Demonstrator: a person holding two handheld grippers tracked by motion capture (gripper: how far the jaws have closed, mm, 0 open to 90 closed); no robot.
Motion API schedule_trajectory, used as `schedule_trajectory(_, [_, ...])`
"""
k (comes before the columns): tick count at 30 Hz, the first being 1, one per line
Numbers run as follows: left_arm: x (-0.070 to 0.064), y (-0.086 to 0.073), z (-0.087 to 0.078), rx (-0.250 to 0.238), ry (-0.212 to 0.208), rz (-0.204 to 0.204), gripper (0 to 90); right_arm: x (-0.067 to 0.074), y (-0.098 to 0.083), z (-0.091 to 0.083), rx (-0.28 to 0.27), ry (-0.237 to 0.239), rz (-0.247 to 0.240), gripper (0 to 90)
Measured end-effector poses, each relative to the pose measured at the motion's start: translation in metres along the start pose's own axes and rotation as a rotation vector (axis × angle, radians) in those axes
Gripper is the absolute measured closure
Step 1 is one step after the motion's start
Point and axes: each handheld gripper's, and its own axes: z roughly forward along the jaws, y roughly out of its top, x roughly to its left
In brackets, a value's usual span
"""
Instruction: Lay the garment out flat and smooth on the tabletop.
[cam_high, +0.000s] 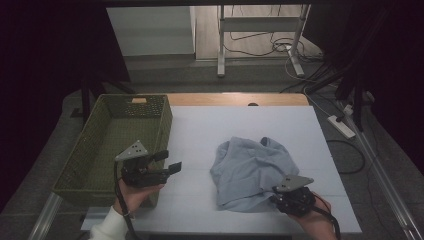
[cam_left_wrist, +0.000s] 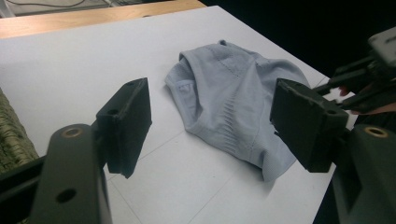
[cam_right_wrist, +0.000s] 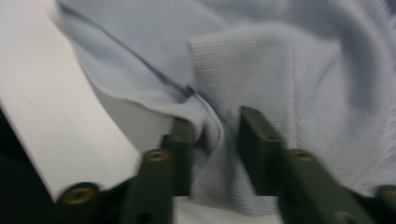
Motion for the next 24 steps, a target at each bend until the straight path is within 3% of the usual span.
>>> schedule_trajectory(4, [0.0,0.0,0.0,0.0,0.0,0.0,29.6,0.01,0.017,-0.019,-0.174,0.032,0.005,50.6])
schedule_trajectory(8, [-0.001,0.0,0.002,0.005,0.0,0.003,29.6,0.025,0.028,-0.017,-0.242,0.074,-0.019,45.9])
schedule_trajectory(15, [-0.001,0.0,0.003,0.008,-0.001,0.004,29.6,0.045,0.047,0.022,-0.211,0.144,-0.077,40.8])
schedule_trajectory(20, [0.0,-0.001,0.002,0.005,0.003,0.0,29.6,0.052,0.061,0.047,-0.188,0.161,-0.075,39.0])
schedule_trajectory(24, [0.001,-0.001,0.001,0.006,0.005,-0.002,29.6,0.056,0.066,0.058,-0.178,0.183,-0.07,38.3])
